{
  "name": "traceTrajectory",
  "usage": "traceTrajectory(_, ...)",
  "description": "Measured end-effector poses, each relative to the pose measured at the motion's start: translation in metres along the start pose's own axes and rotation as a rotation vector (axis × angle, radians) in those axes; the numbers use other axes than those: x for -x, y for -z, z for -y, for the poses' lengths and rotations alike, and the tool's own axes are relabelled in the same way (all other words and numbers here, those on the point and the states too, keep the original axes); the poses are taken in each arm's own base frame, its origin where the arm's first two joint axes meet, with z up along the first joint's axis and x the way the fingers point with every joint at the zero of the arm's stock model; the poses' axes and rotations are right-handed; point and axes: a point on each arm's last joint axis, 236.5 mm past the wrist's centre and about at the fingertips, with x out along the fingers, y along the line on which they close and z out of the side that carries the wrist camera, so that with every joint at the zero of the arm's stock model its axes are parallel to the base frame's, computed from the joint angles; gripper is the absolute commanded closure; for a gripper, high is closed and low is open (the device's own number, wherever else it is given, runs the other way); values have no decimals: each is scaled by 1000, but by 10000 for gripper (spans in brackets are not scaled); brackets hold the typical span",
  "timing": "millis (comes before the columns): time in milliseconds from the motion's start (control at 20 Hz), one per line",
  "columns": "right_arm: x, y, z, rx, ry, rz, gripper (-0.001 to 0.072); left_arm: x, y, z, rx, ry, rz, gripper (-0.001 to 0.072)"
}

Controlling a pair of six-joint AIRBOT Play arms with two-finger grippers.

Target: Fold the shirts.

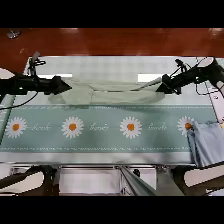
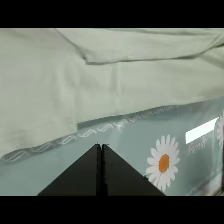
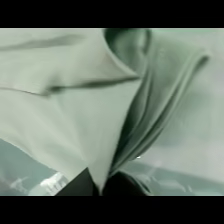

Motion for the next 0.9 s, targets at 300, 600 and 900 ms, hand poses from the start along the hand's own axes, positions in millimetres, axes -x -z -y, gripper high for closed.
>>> traceTrajectory(300, 67, 79, -17, 117, 103, 107, 682, -75, 57, 93, -239, 92, -126, 687)
traceTrajectory(600, 105, 169, -34, 164, 118, 263, 682, -164, 85, 155, -300, 125, -185, 688)
traceTrajectory(900, 121, 204, -50, 169, 85, 349, 682, -239, 179, 195, -280, 164, -468, 687)
